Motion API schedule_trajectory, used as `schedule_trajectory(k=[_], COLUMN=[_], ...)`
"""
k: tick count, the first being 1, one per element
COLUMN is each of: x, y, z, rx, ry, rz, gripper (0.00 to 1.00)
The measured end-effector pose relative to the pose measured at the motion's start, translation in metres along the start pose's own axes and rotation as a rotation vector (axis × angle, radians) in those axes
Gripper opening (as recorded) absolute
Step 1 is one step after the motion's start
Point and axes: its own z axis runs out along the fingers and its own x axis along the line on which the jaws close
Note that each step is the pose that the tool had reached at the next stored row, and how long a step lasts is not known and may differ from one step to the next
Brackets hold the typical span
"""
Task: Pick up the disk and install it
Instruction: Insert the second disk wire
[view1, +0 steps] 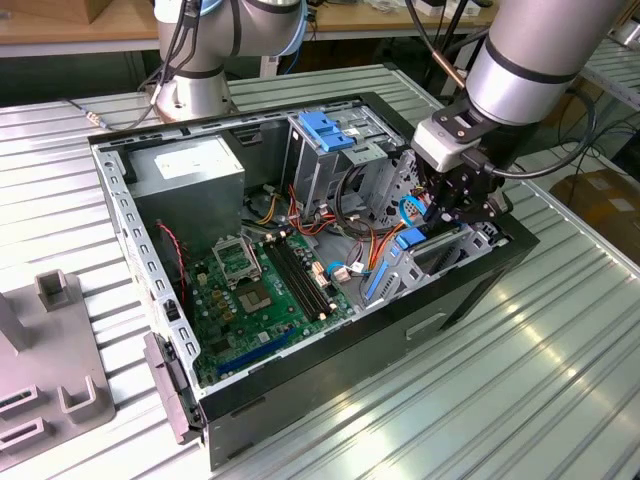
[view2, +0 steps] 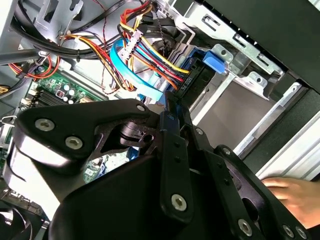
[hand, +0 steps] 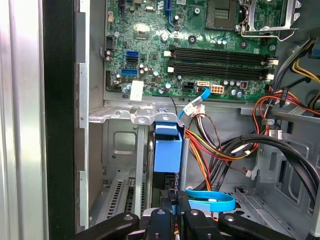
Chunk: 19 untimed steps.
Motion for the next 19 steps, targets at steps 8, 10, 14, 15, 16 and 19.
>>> schedule_trajectory(k=[8,10,14,15,16,19], x=[0.0,-0.0001,-0.0007,-0.0007,-0.0007,-0.0007], y=[-0.0001,-0.0005,-0.0023,-0.0024,-0.0024,-0.0025], z=[-0.001,-0.0036,-0.0148,-0.0156,-0.0155,-0.0156], rx=[0.0,0.0,0.0001,0.0001,0.0001,0.0002], ry=[-0.0002,0.0,-0.0001,0.0,-0.0002,-0.0003], rz=[0.0,0.0,0.0,0.0,0.0,0.0], gripper=[0.24,0.24,0.24,0.24,0.24,0.15])
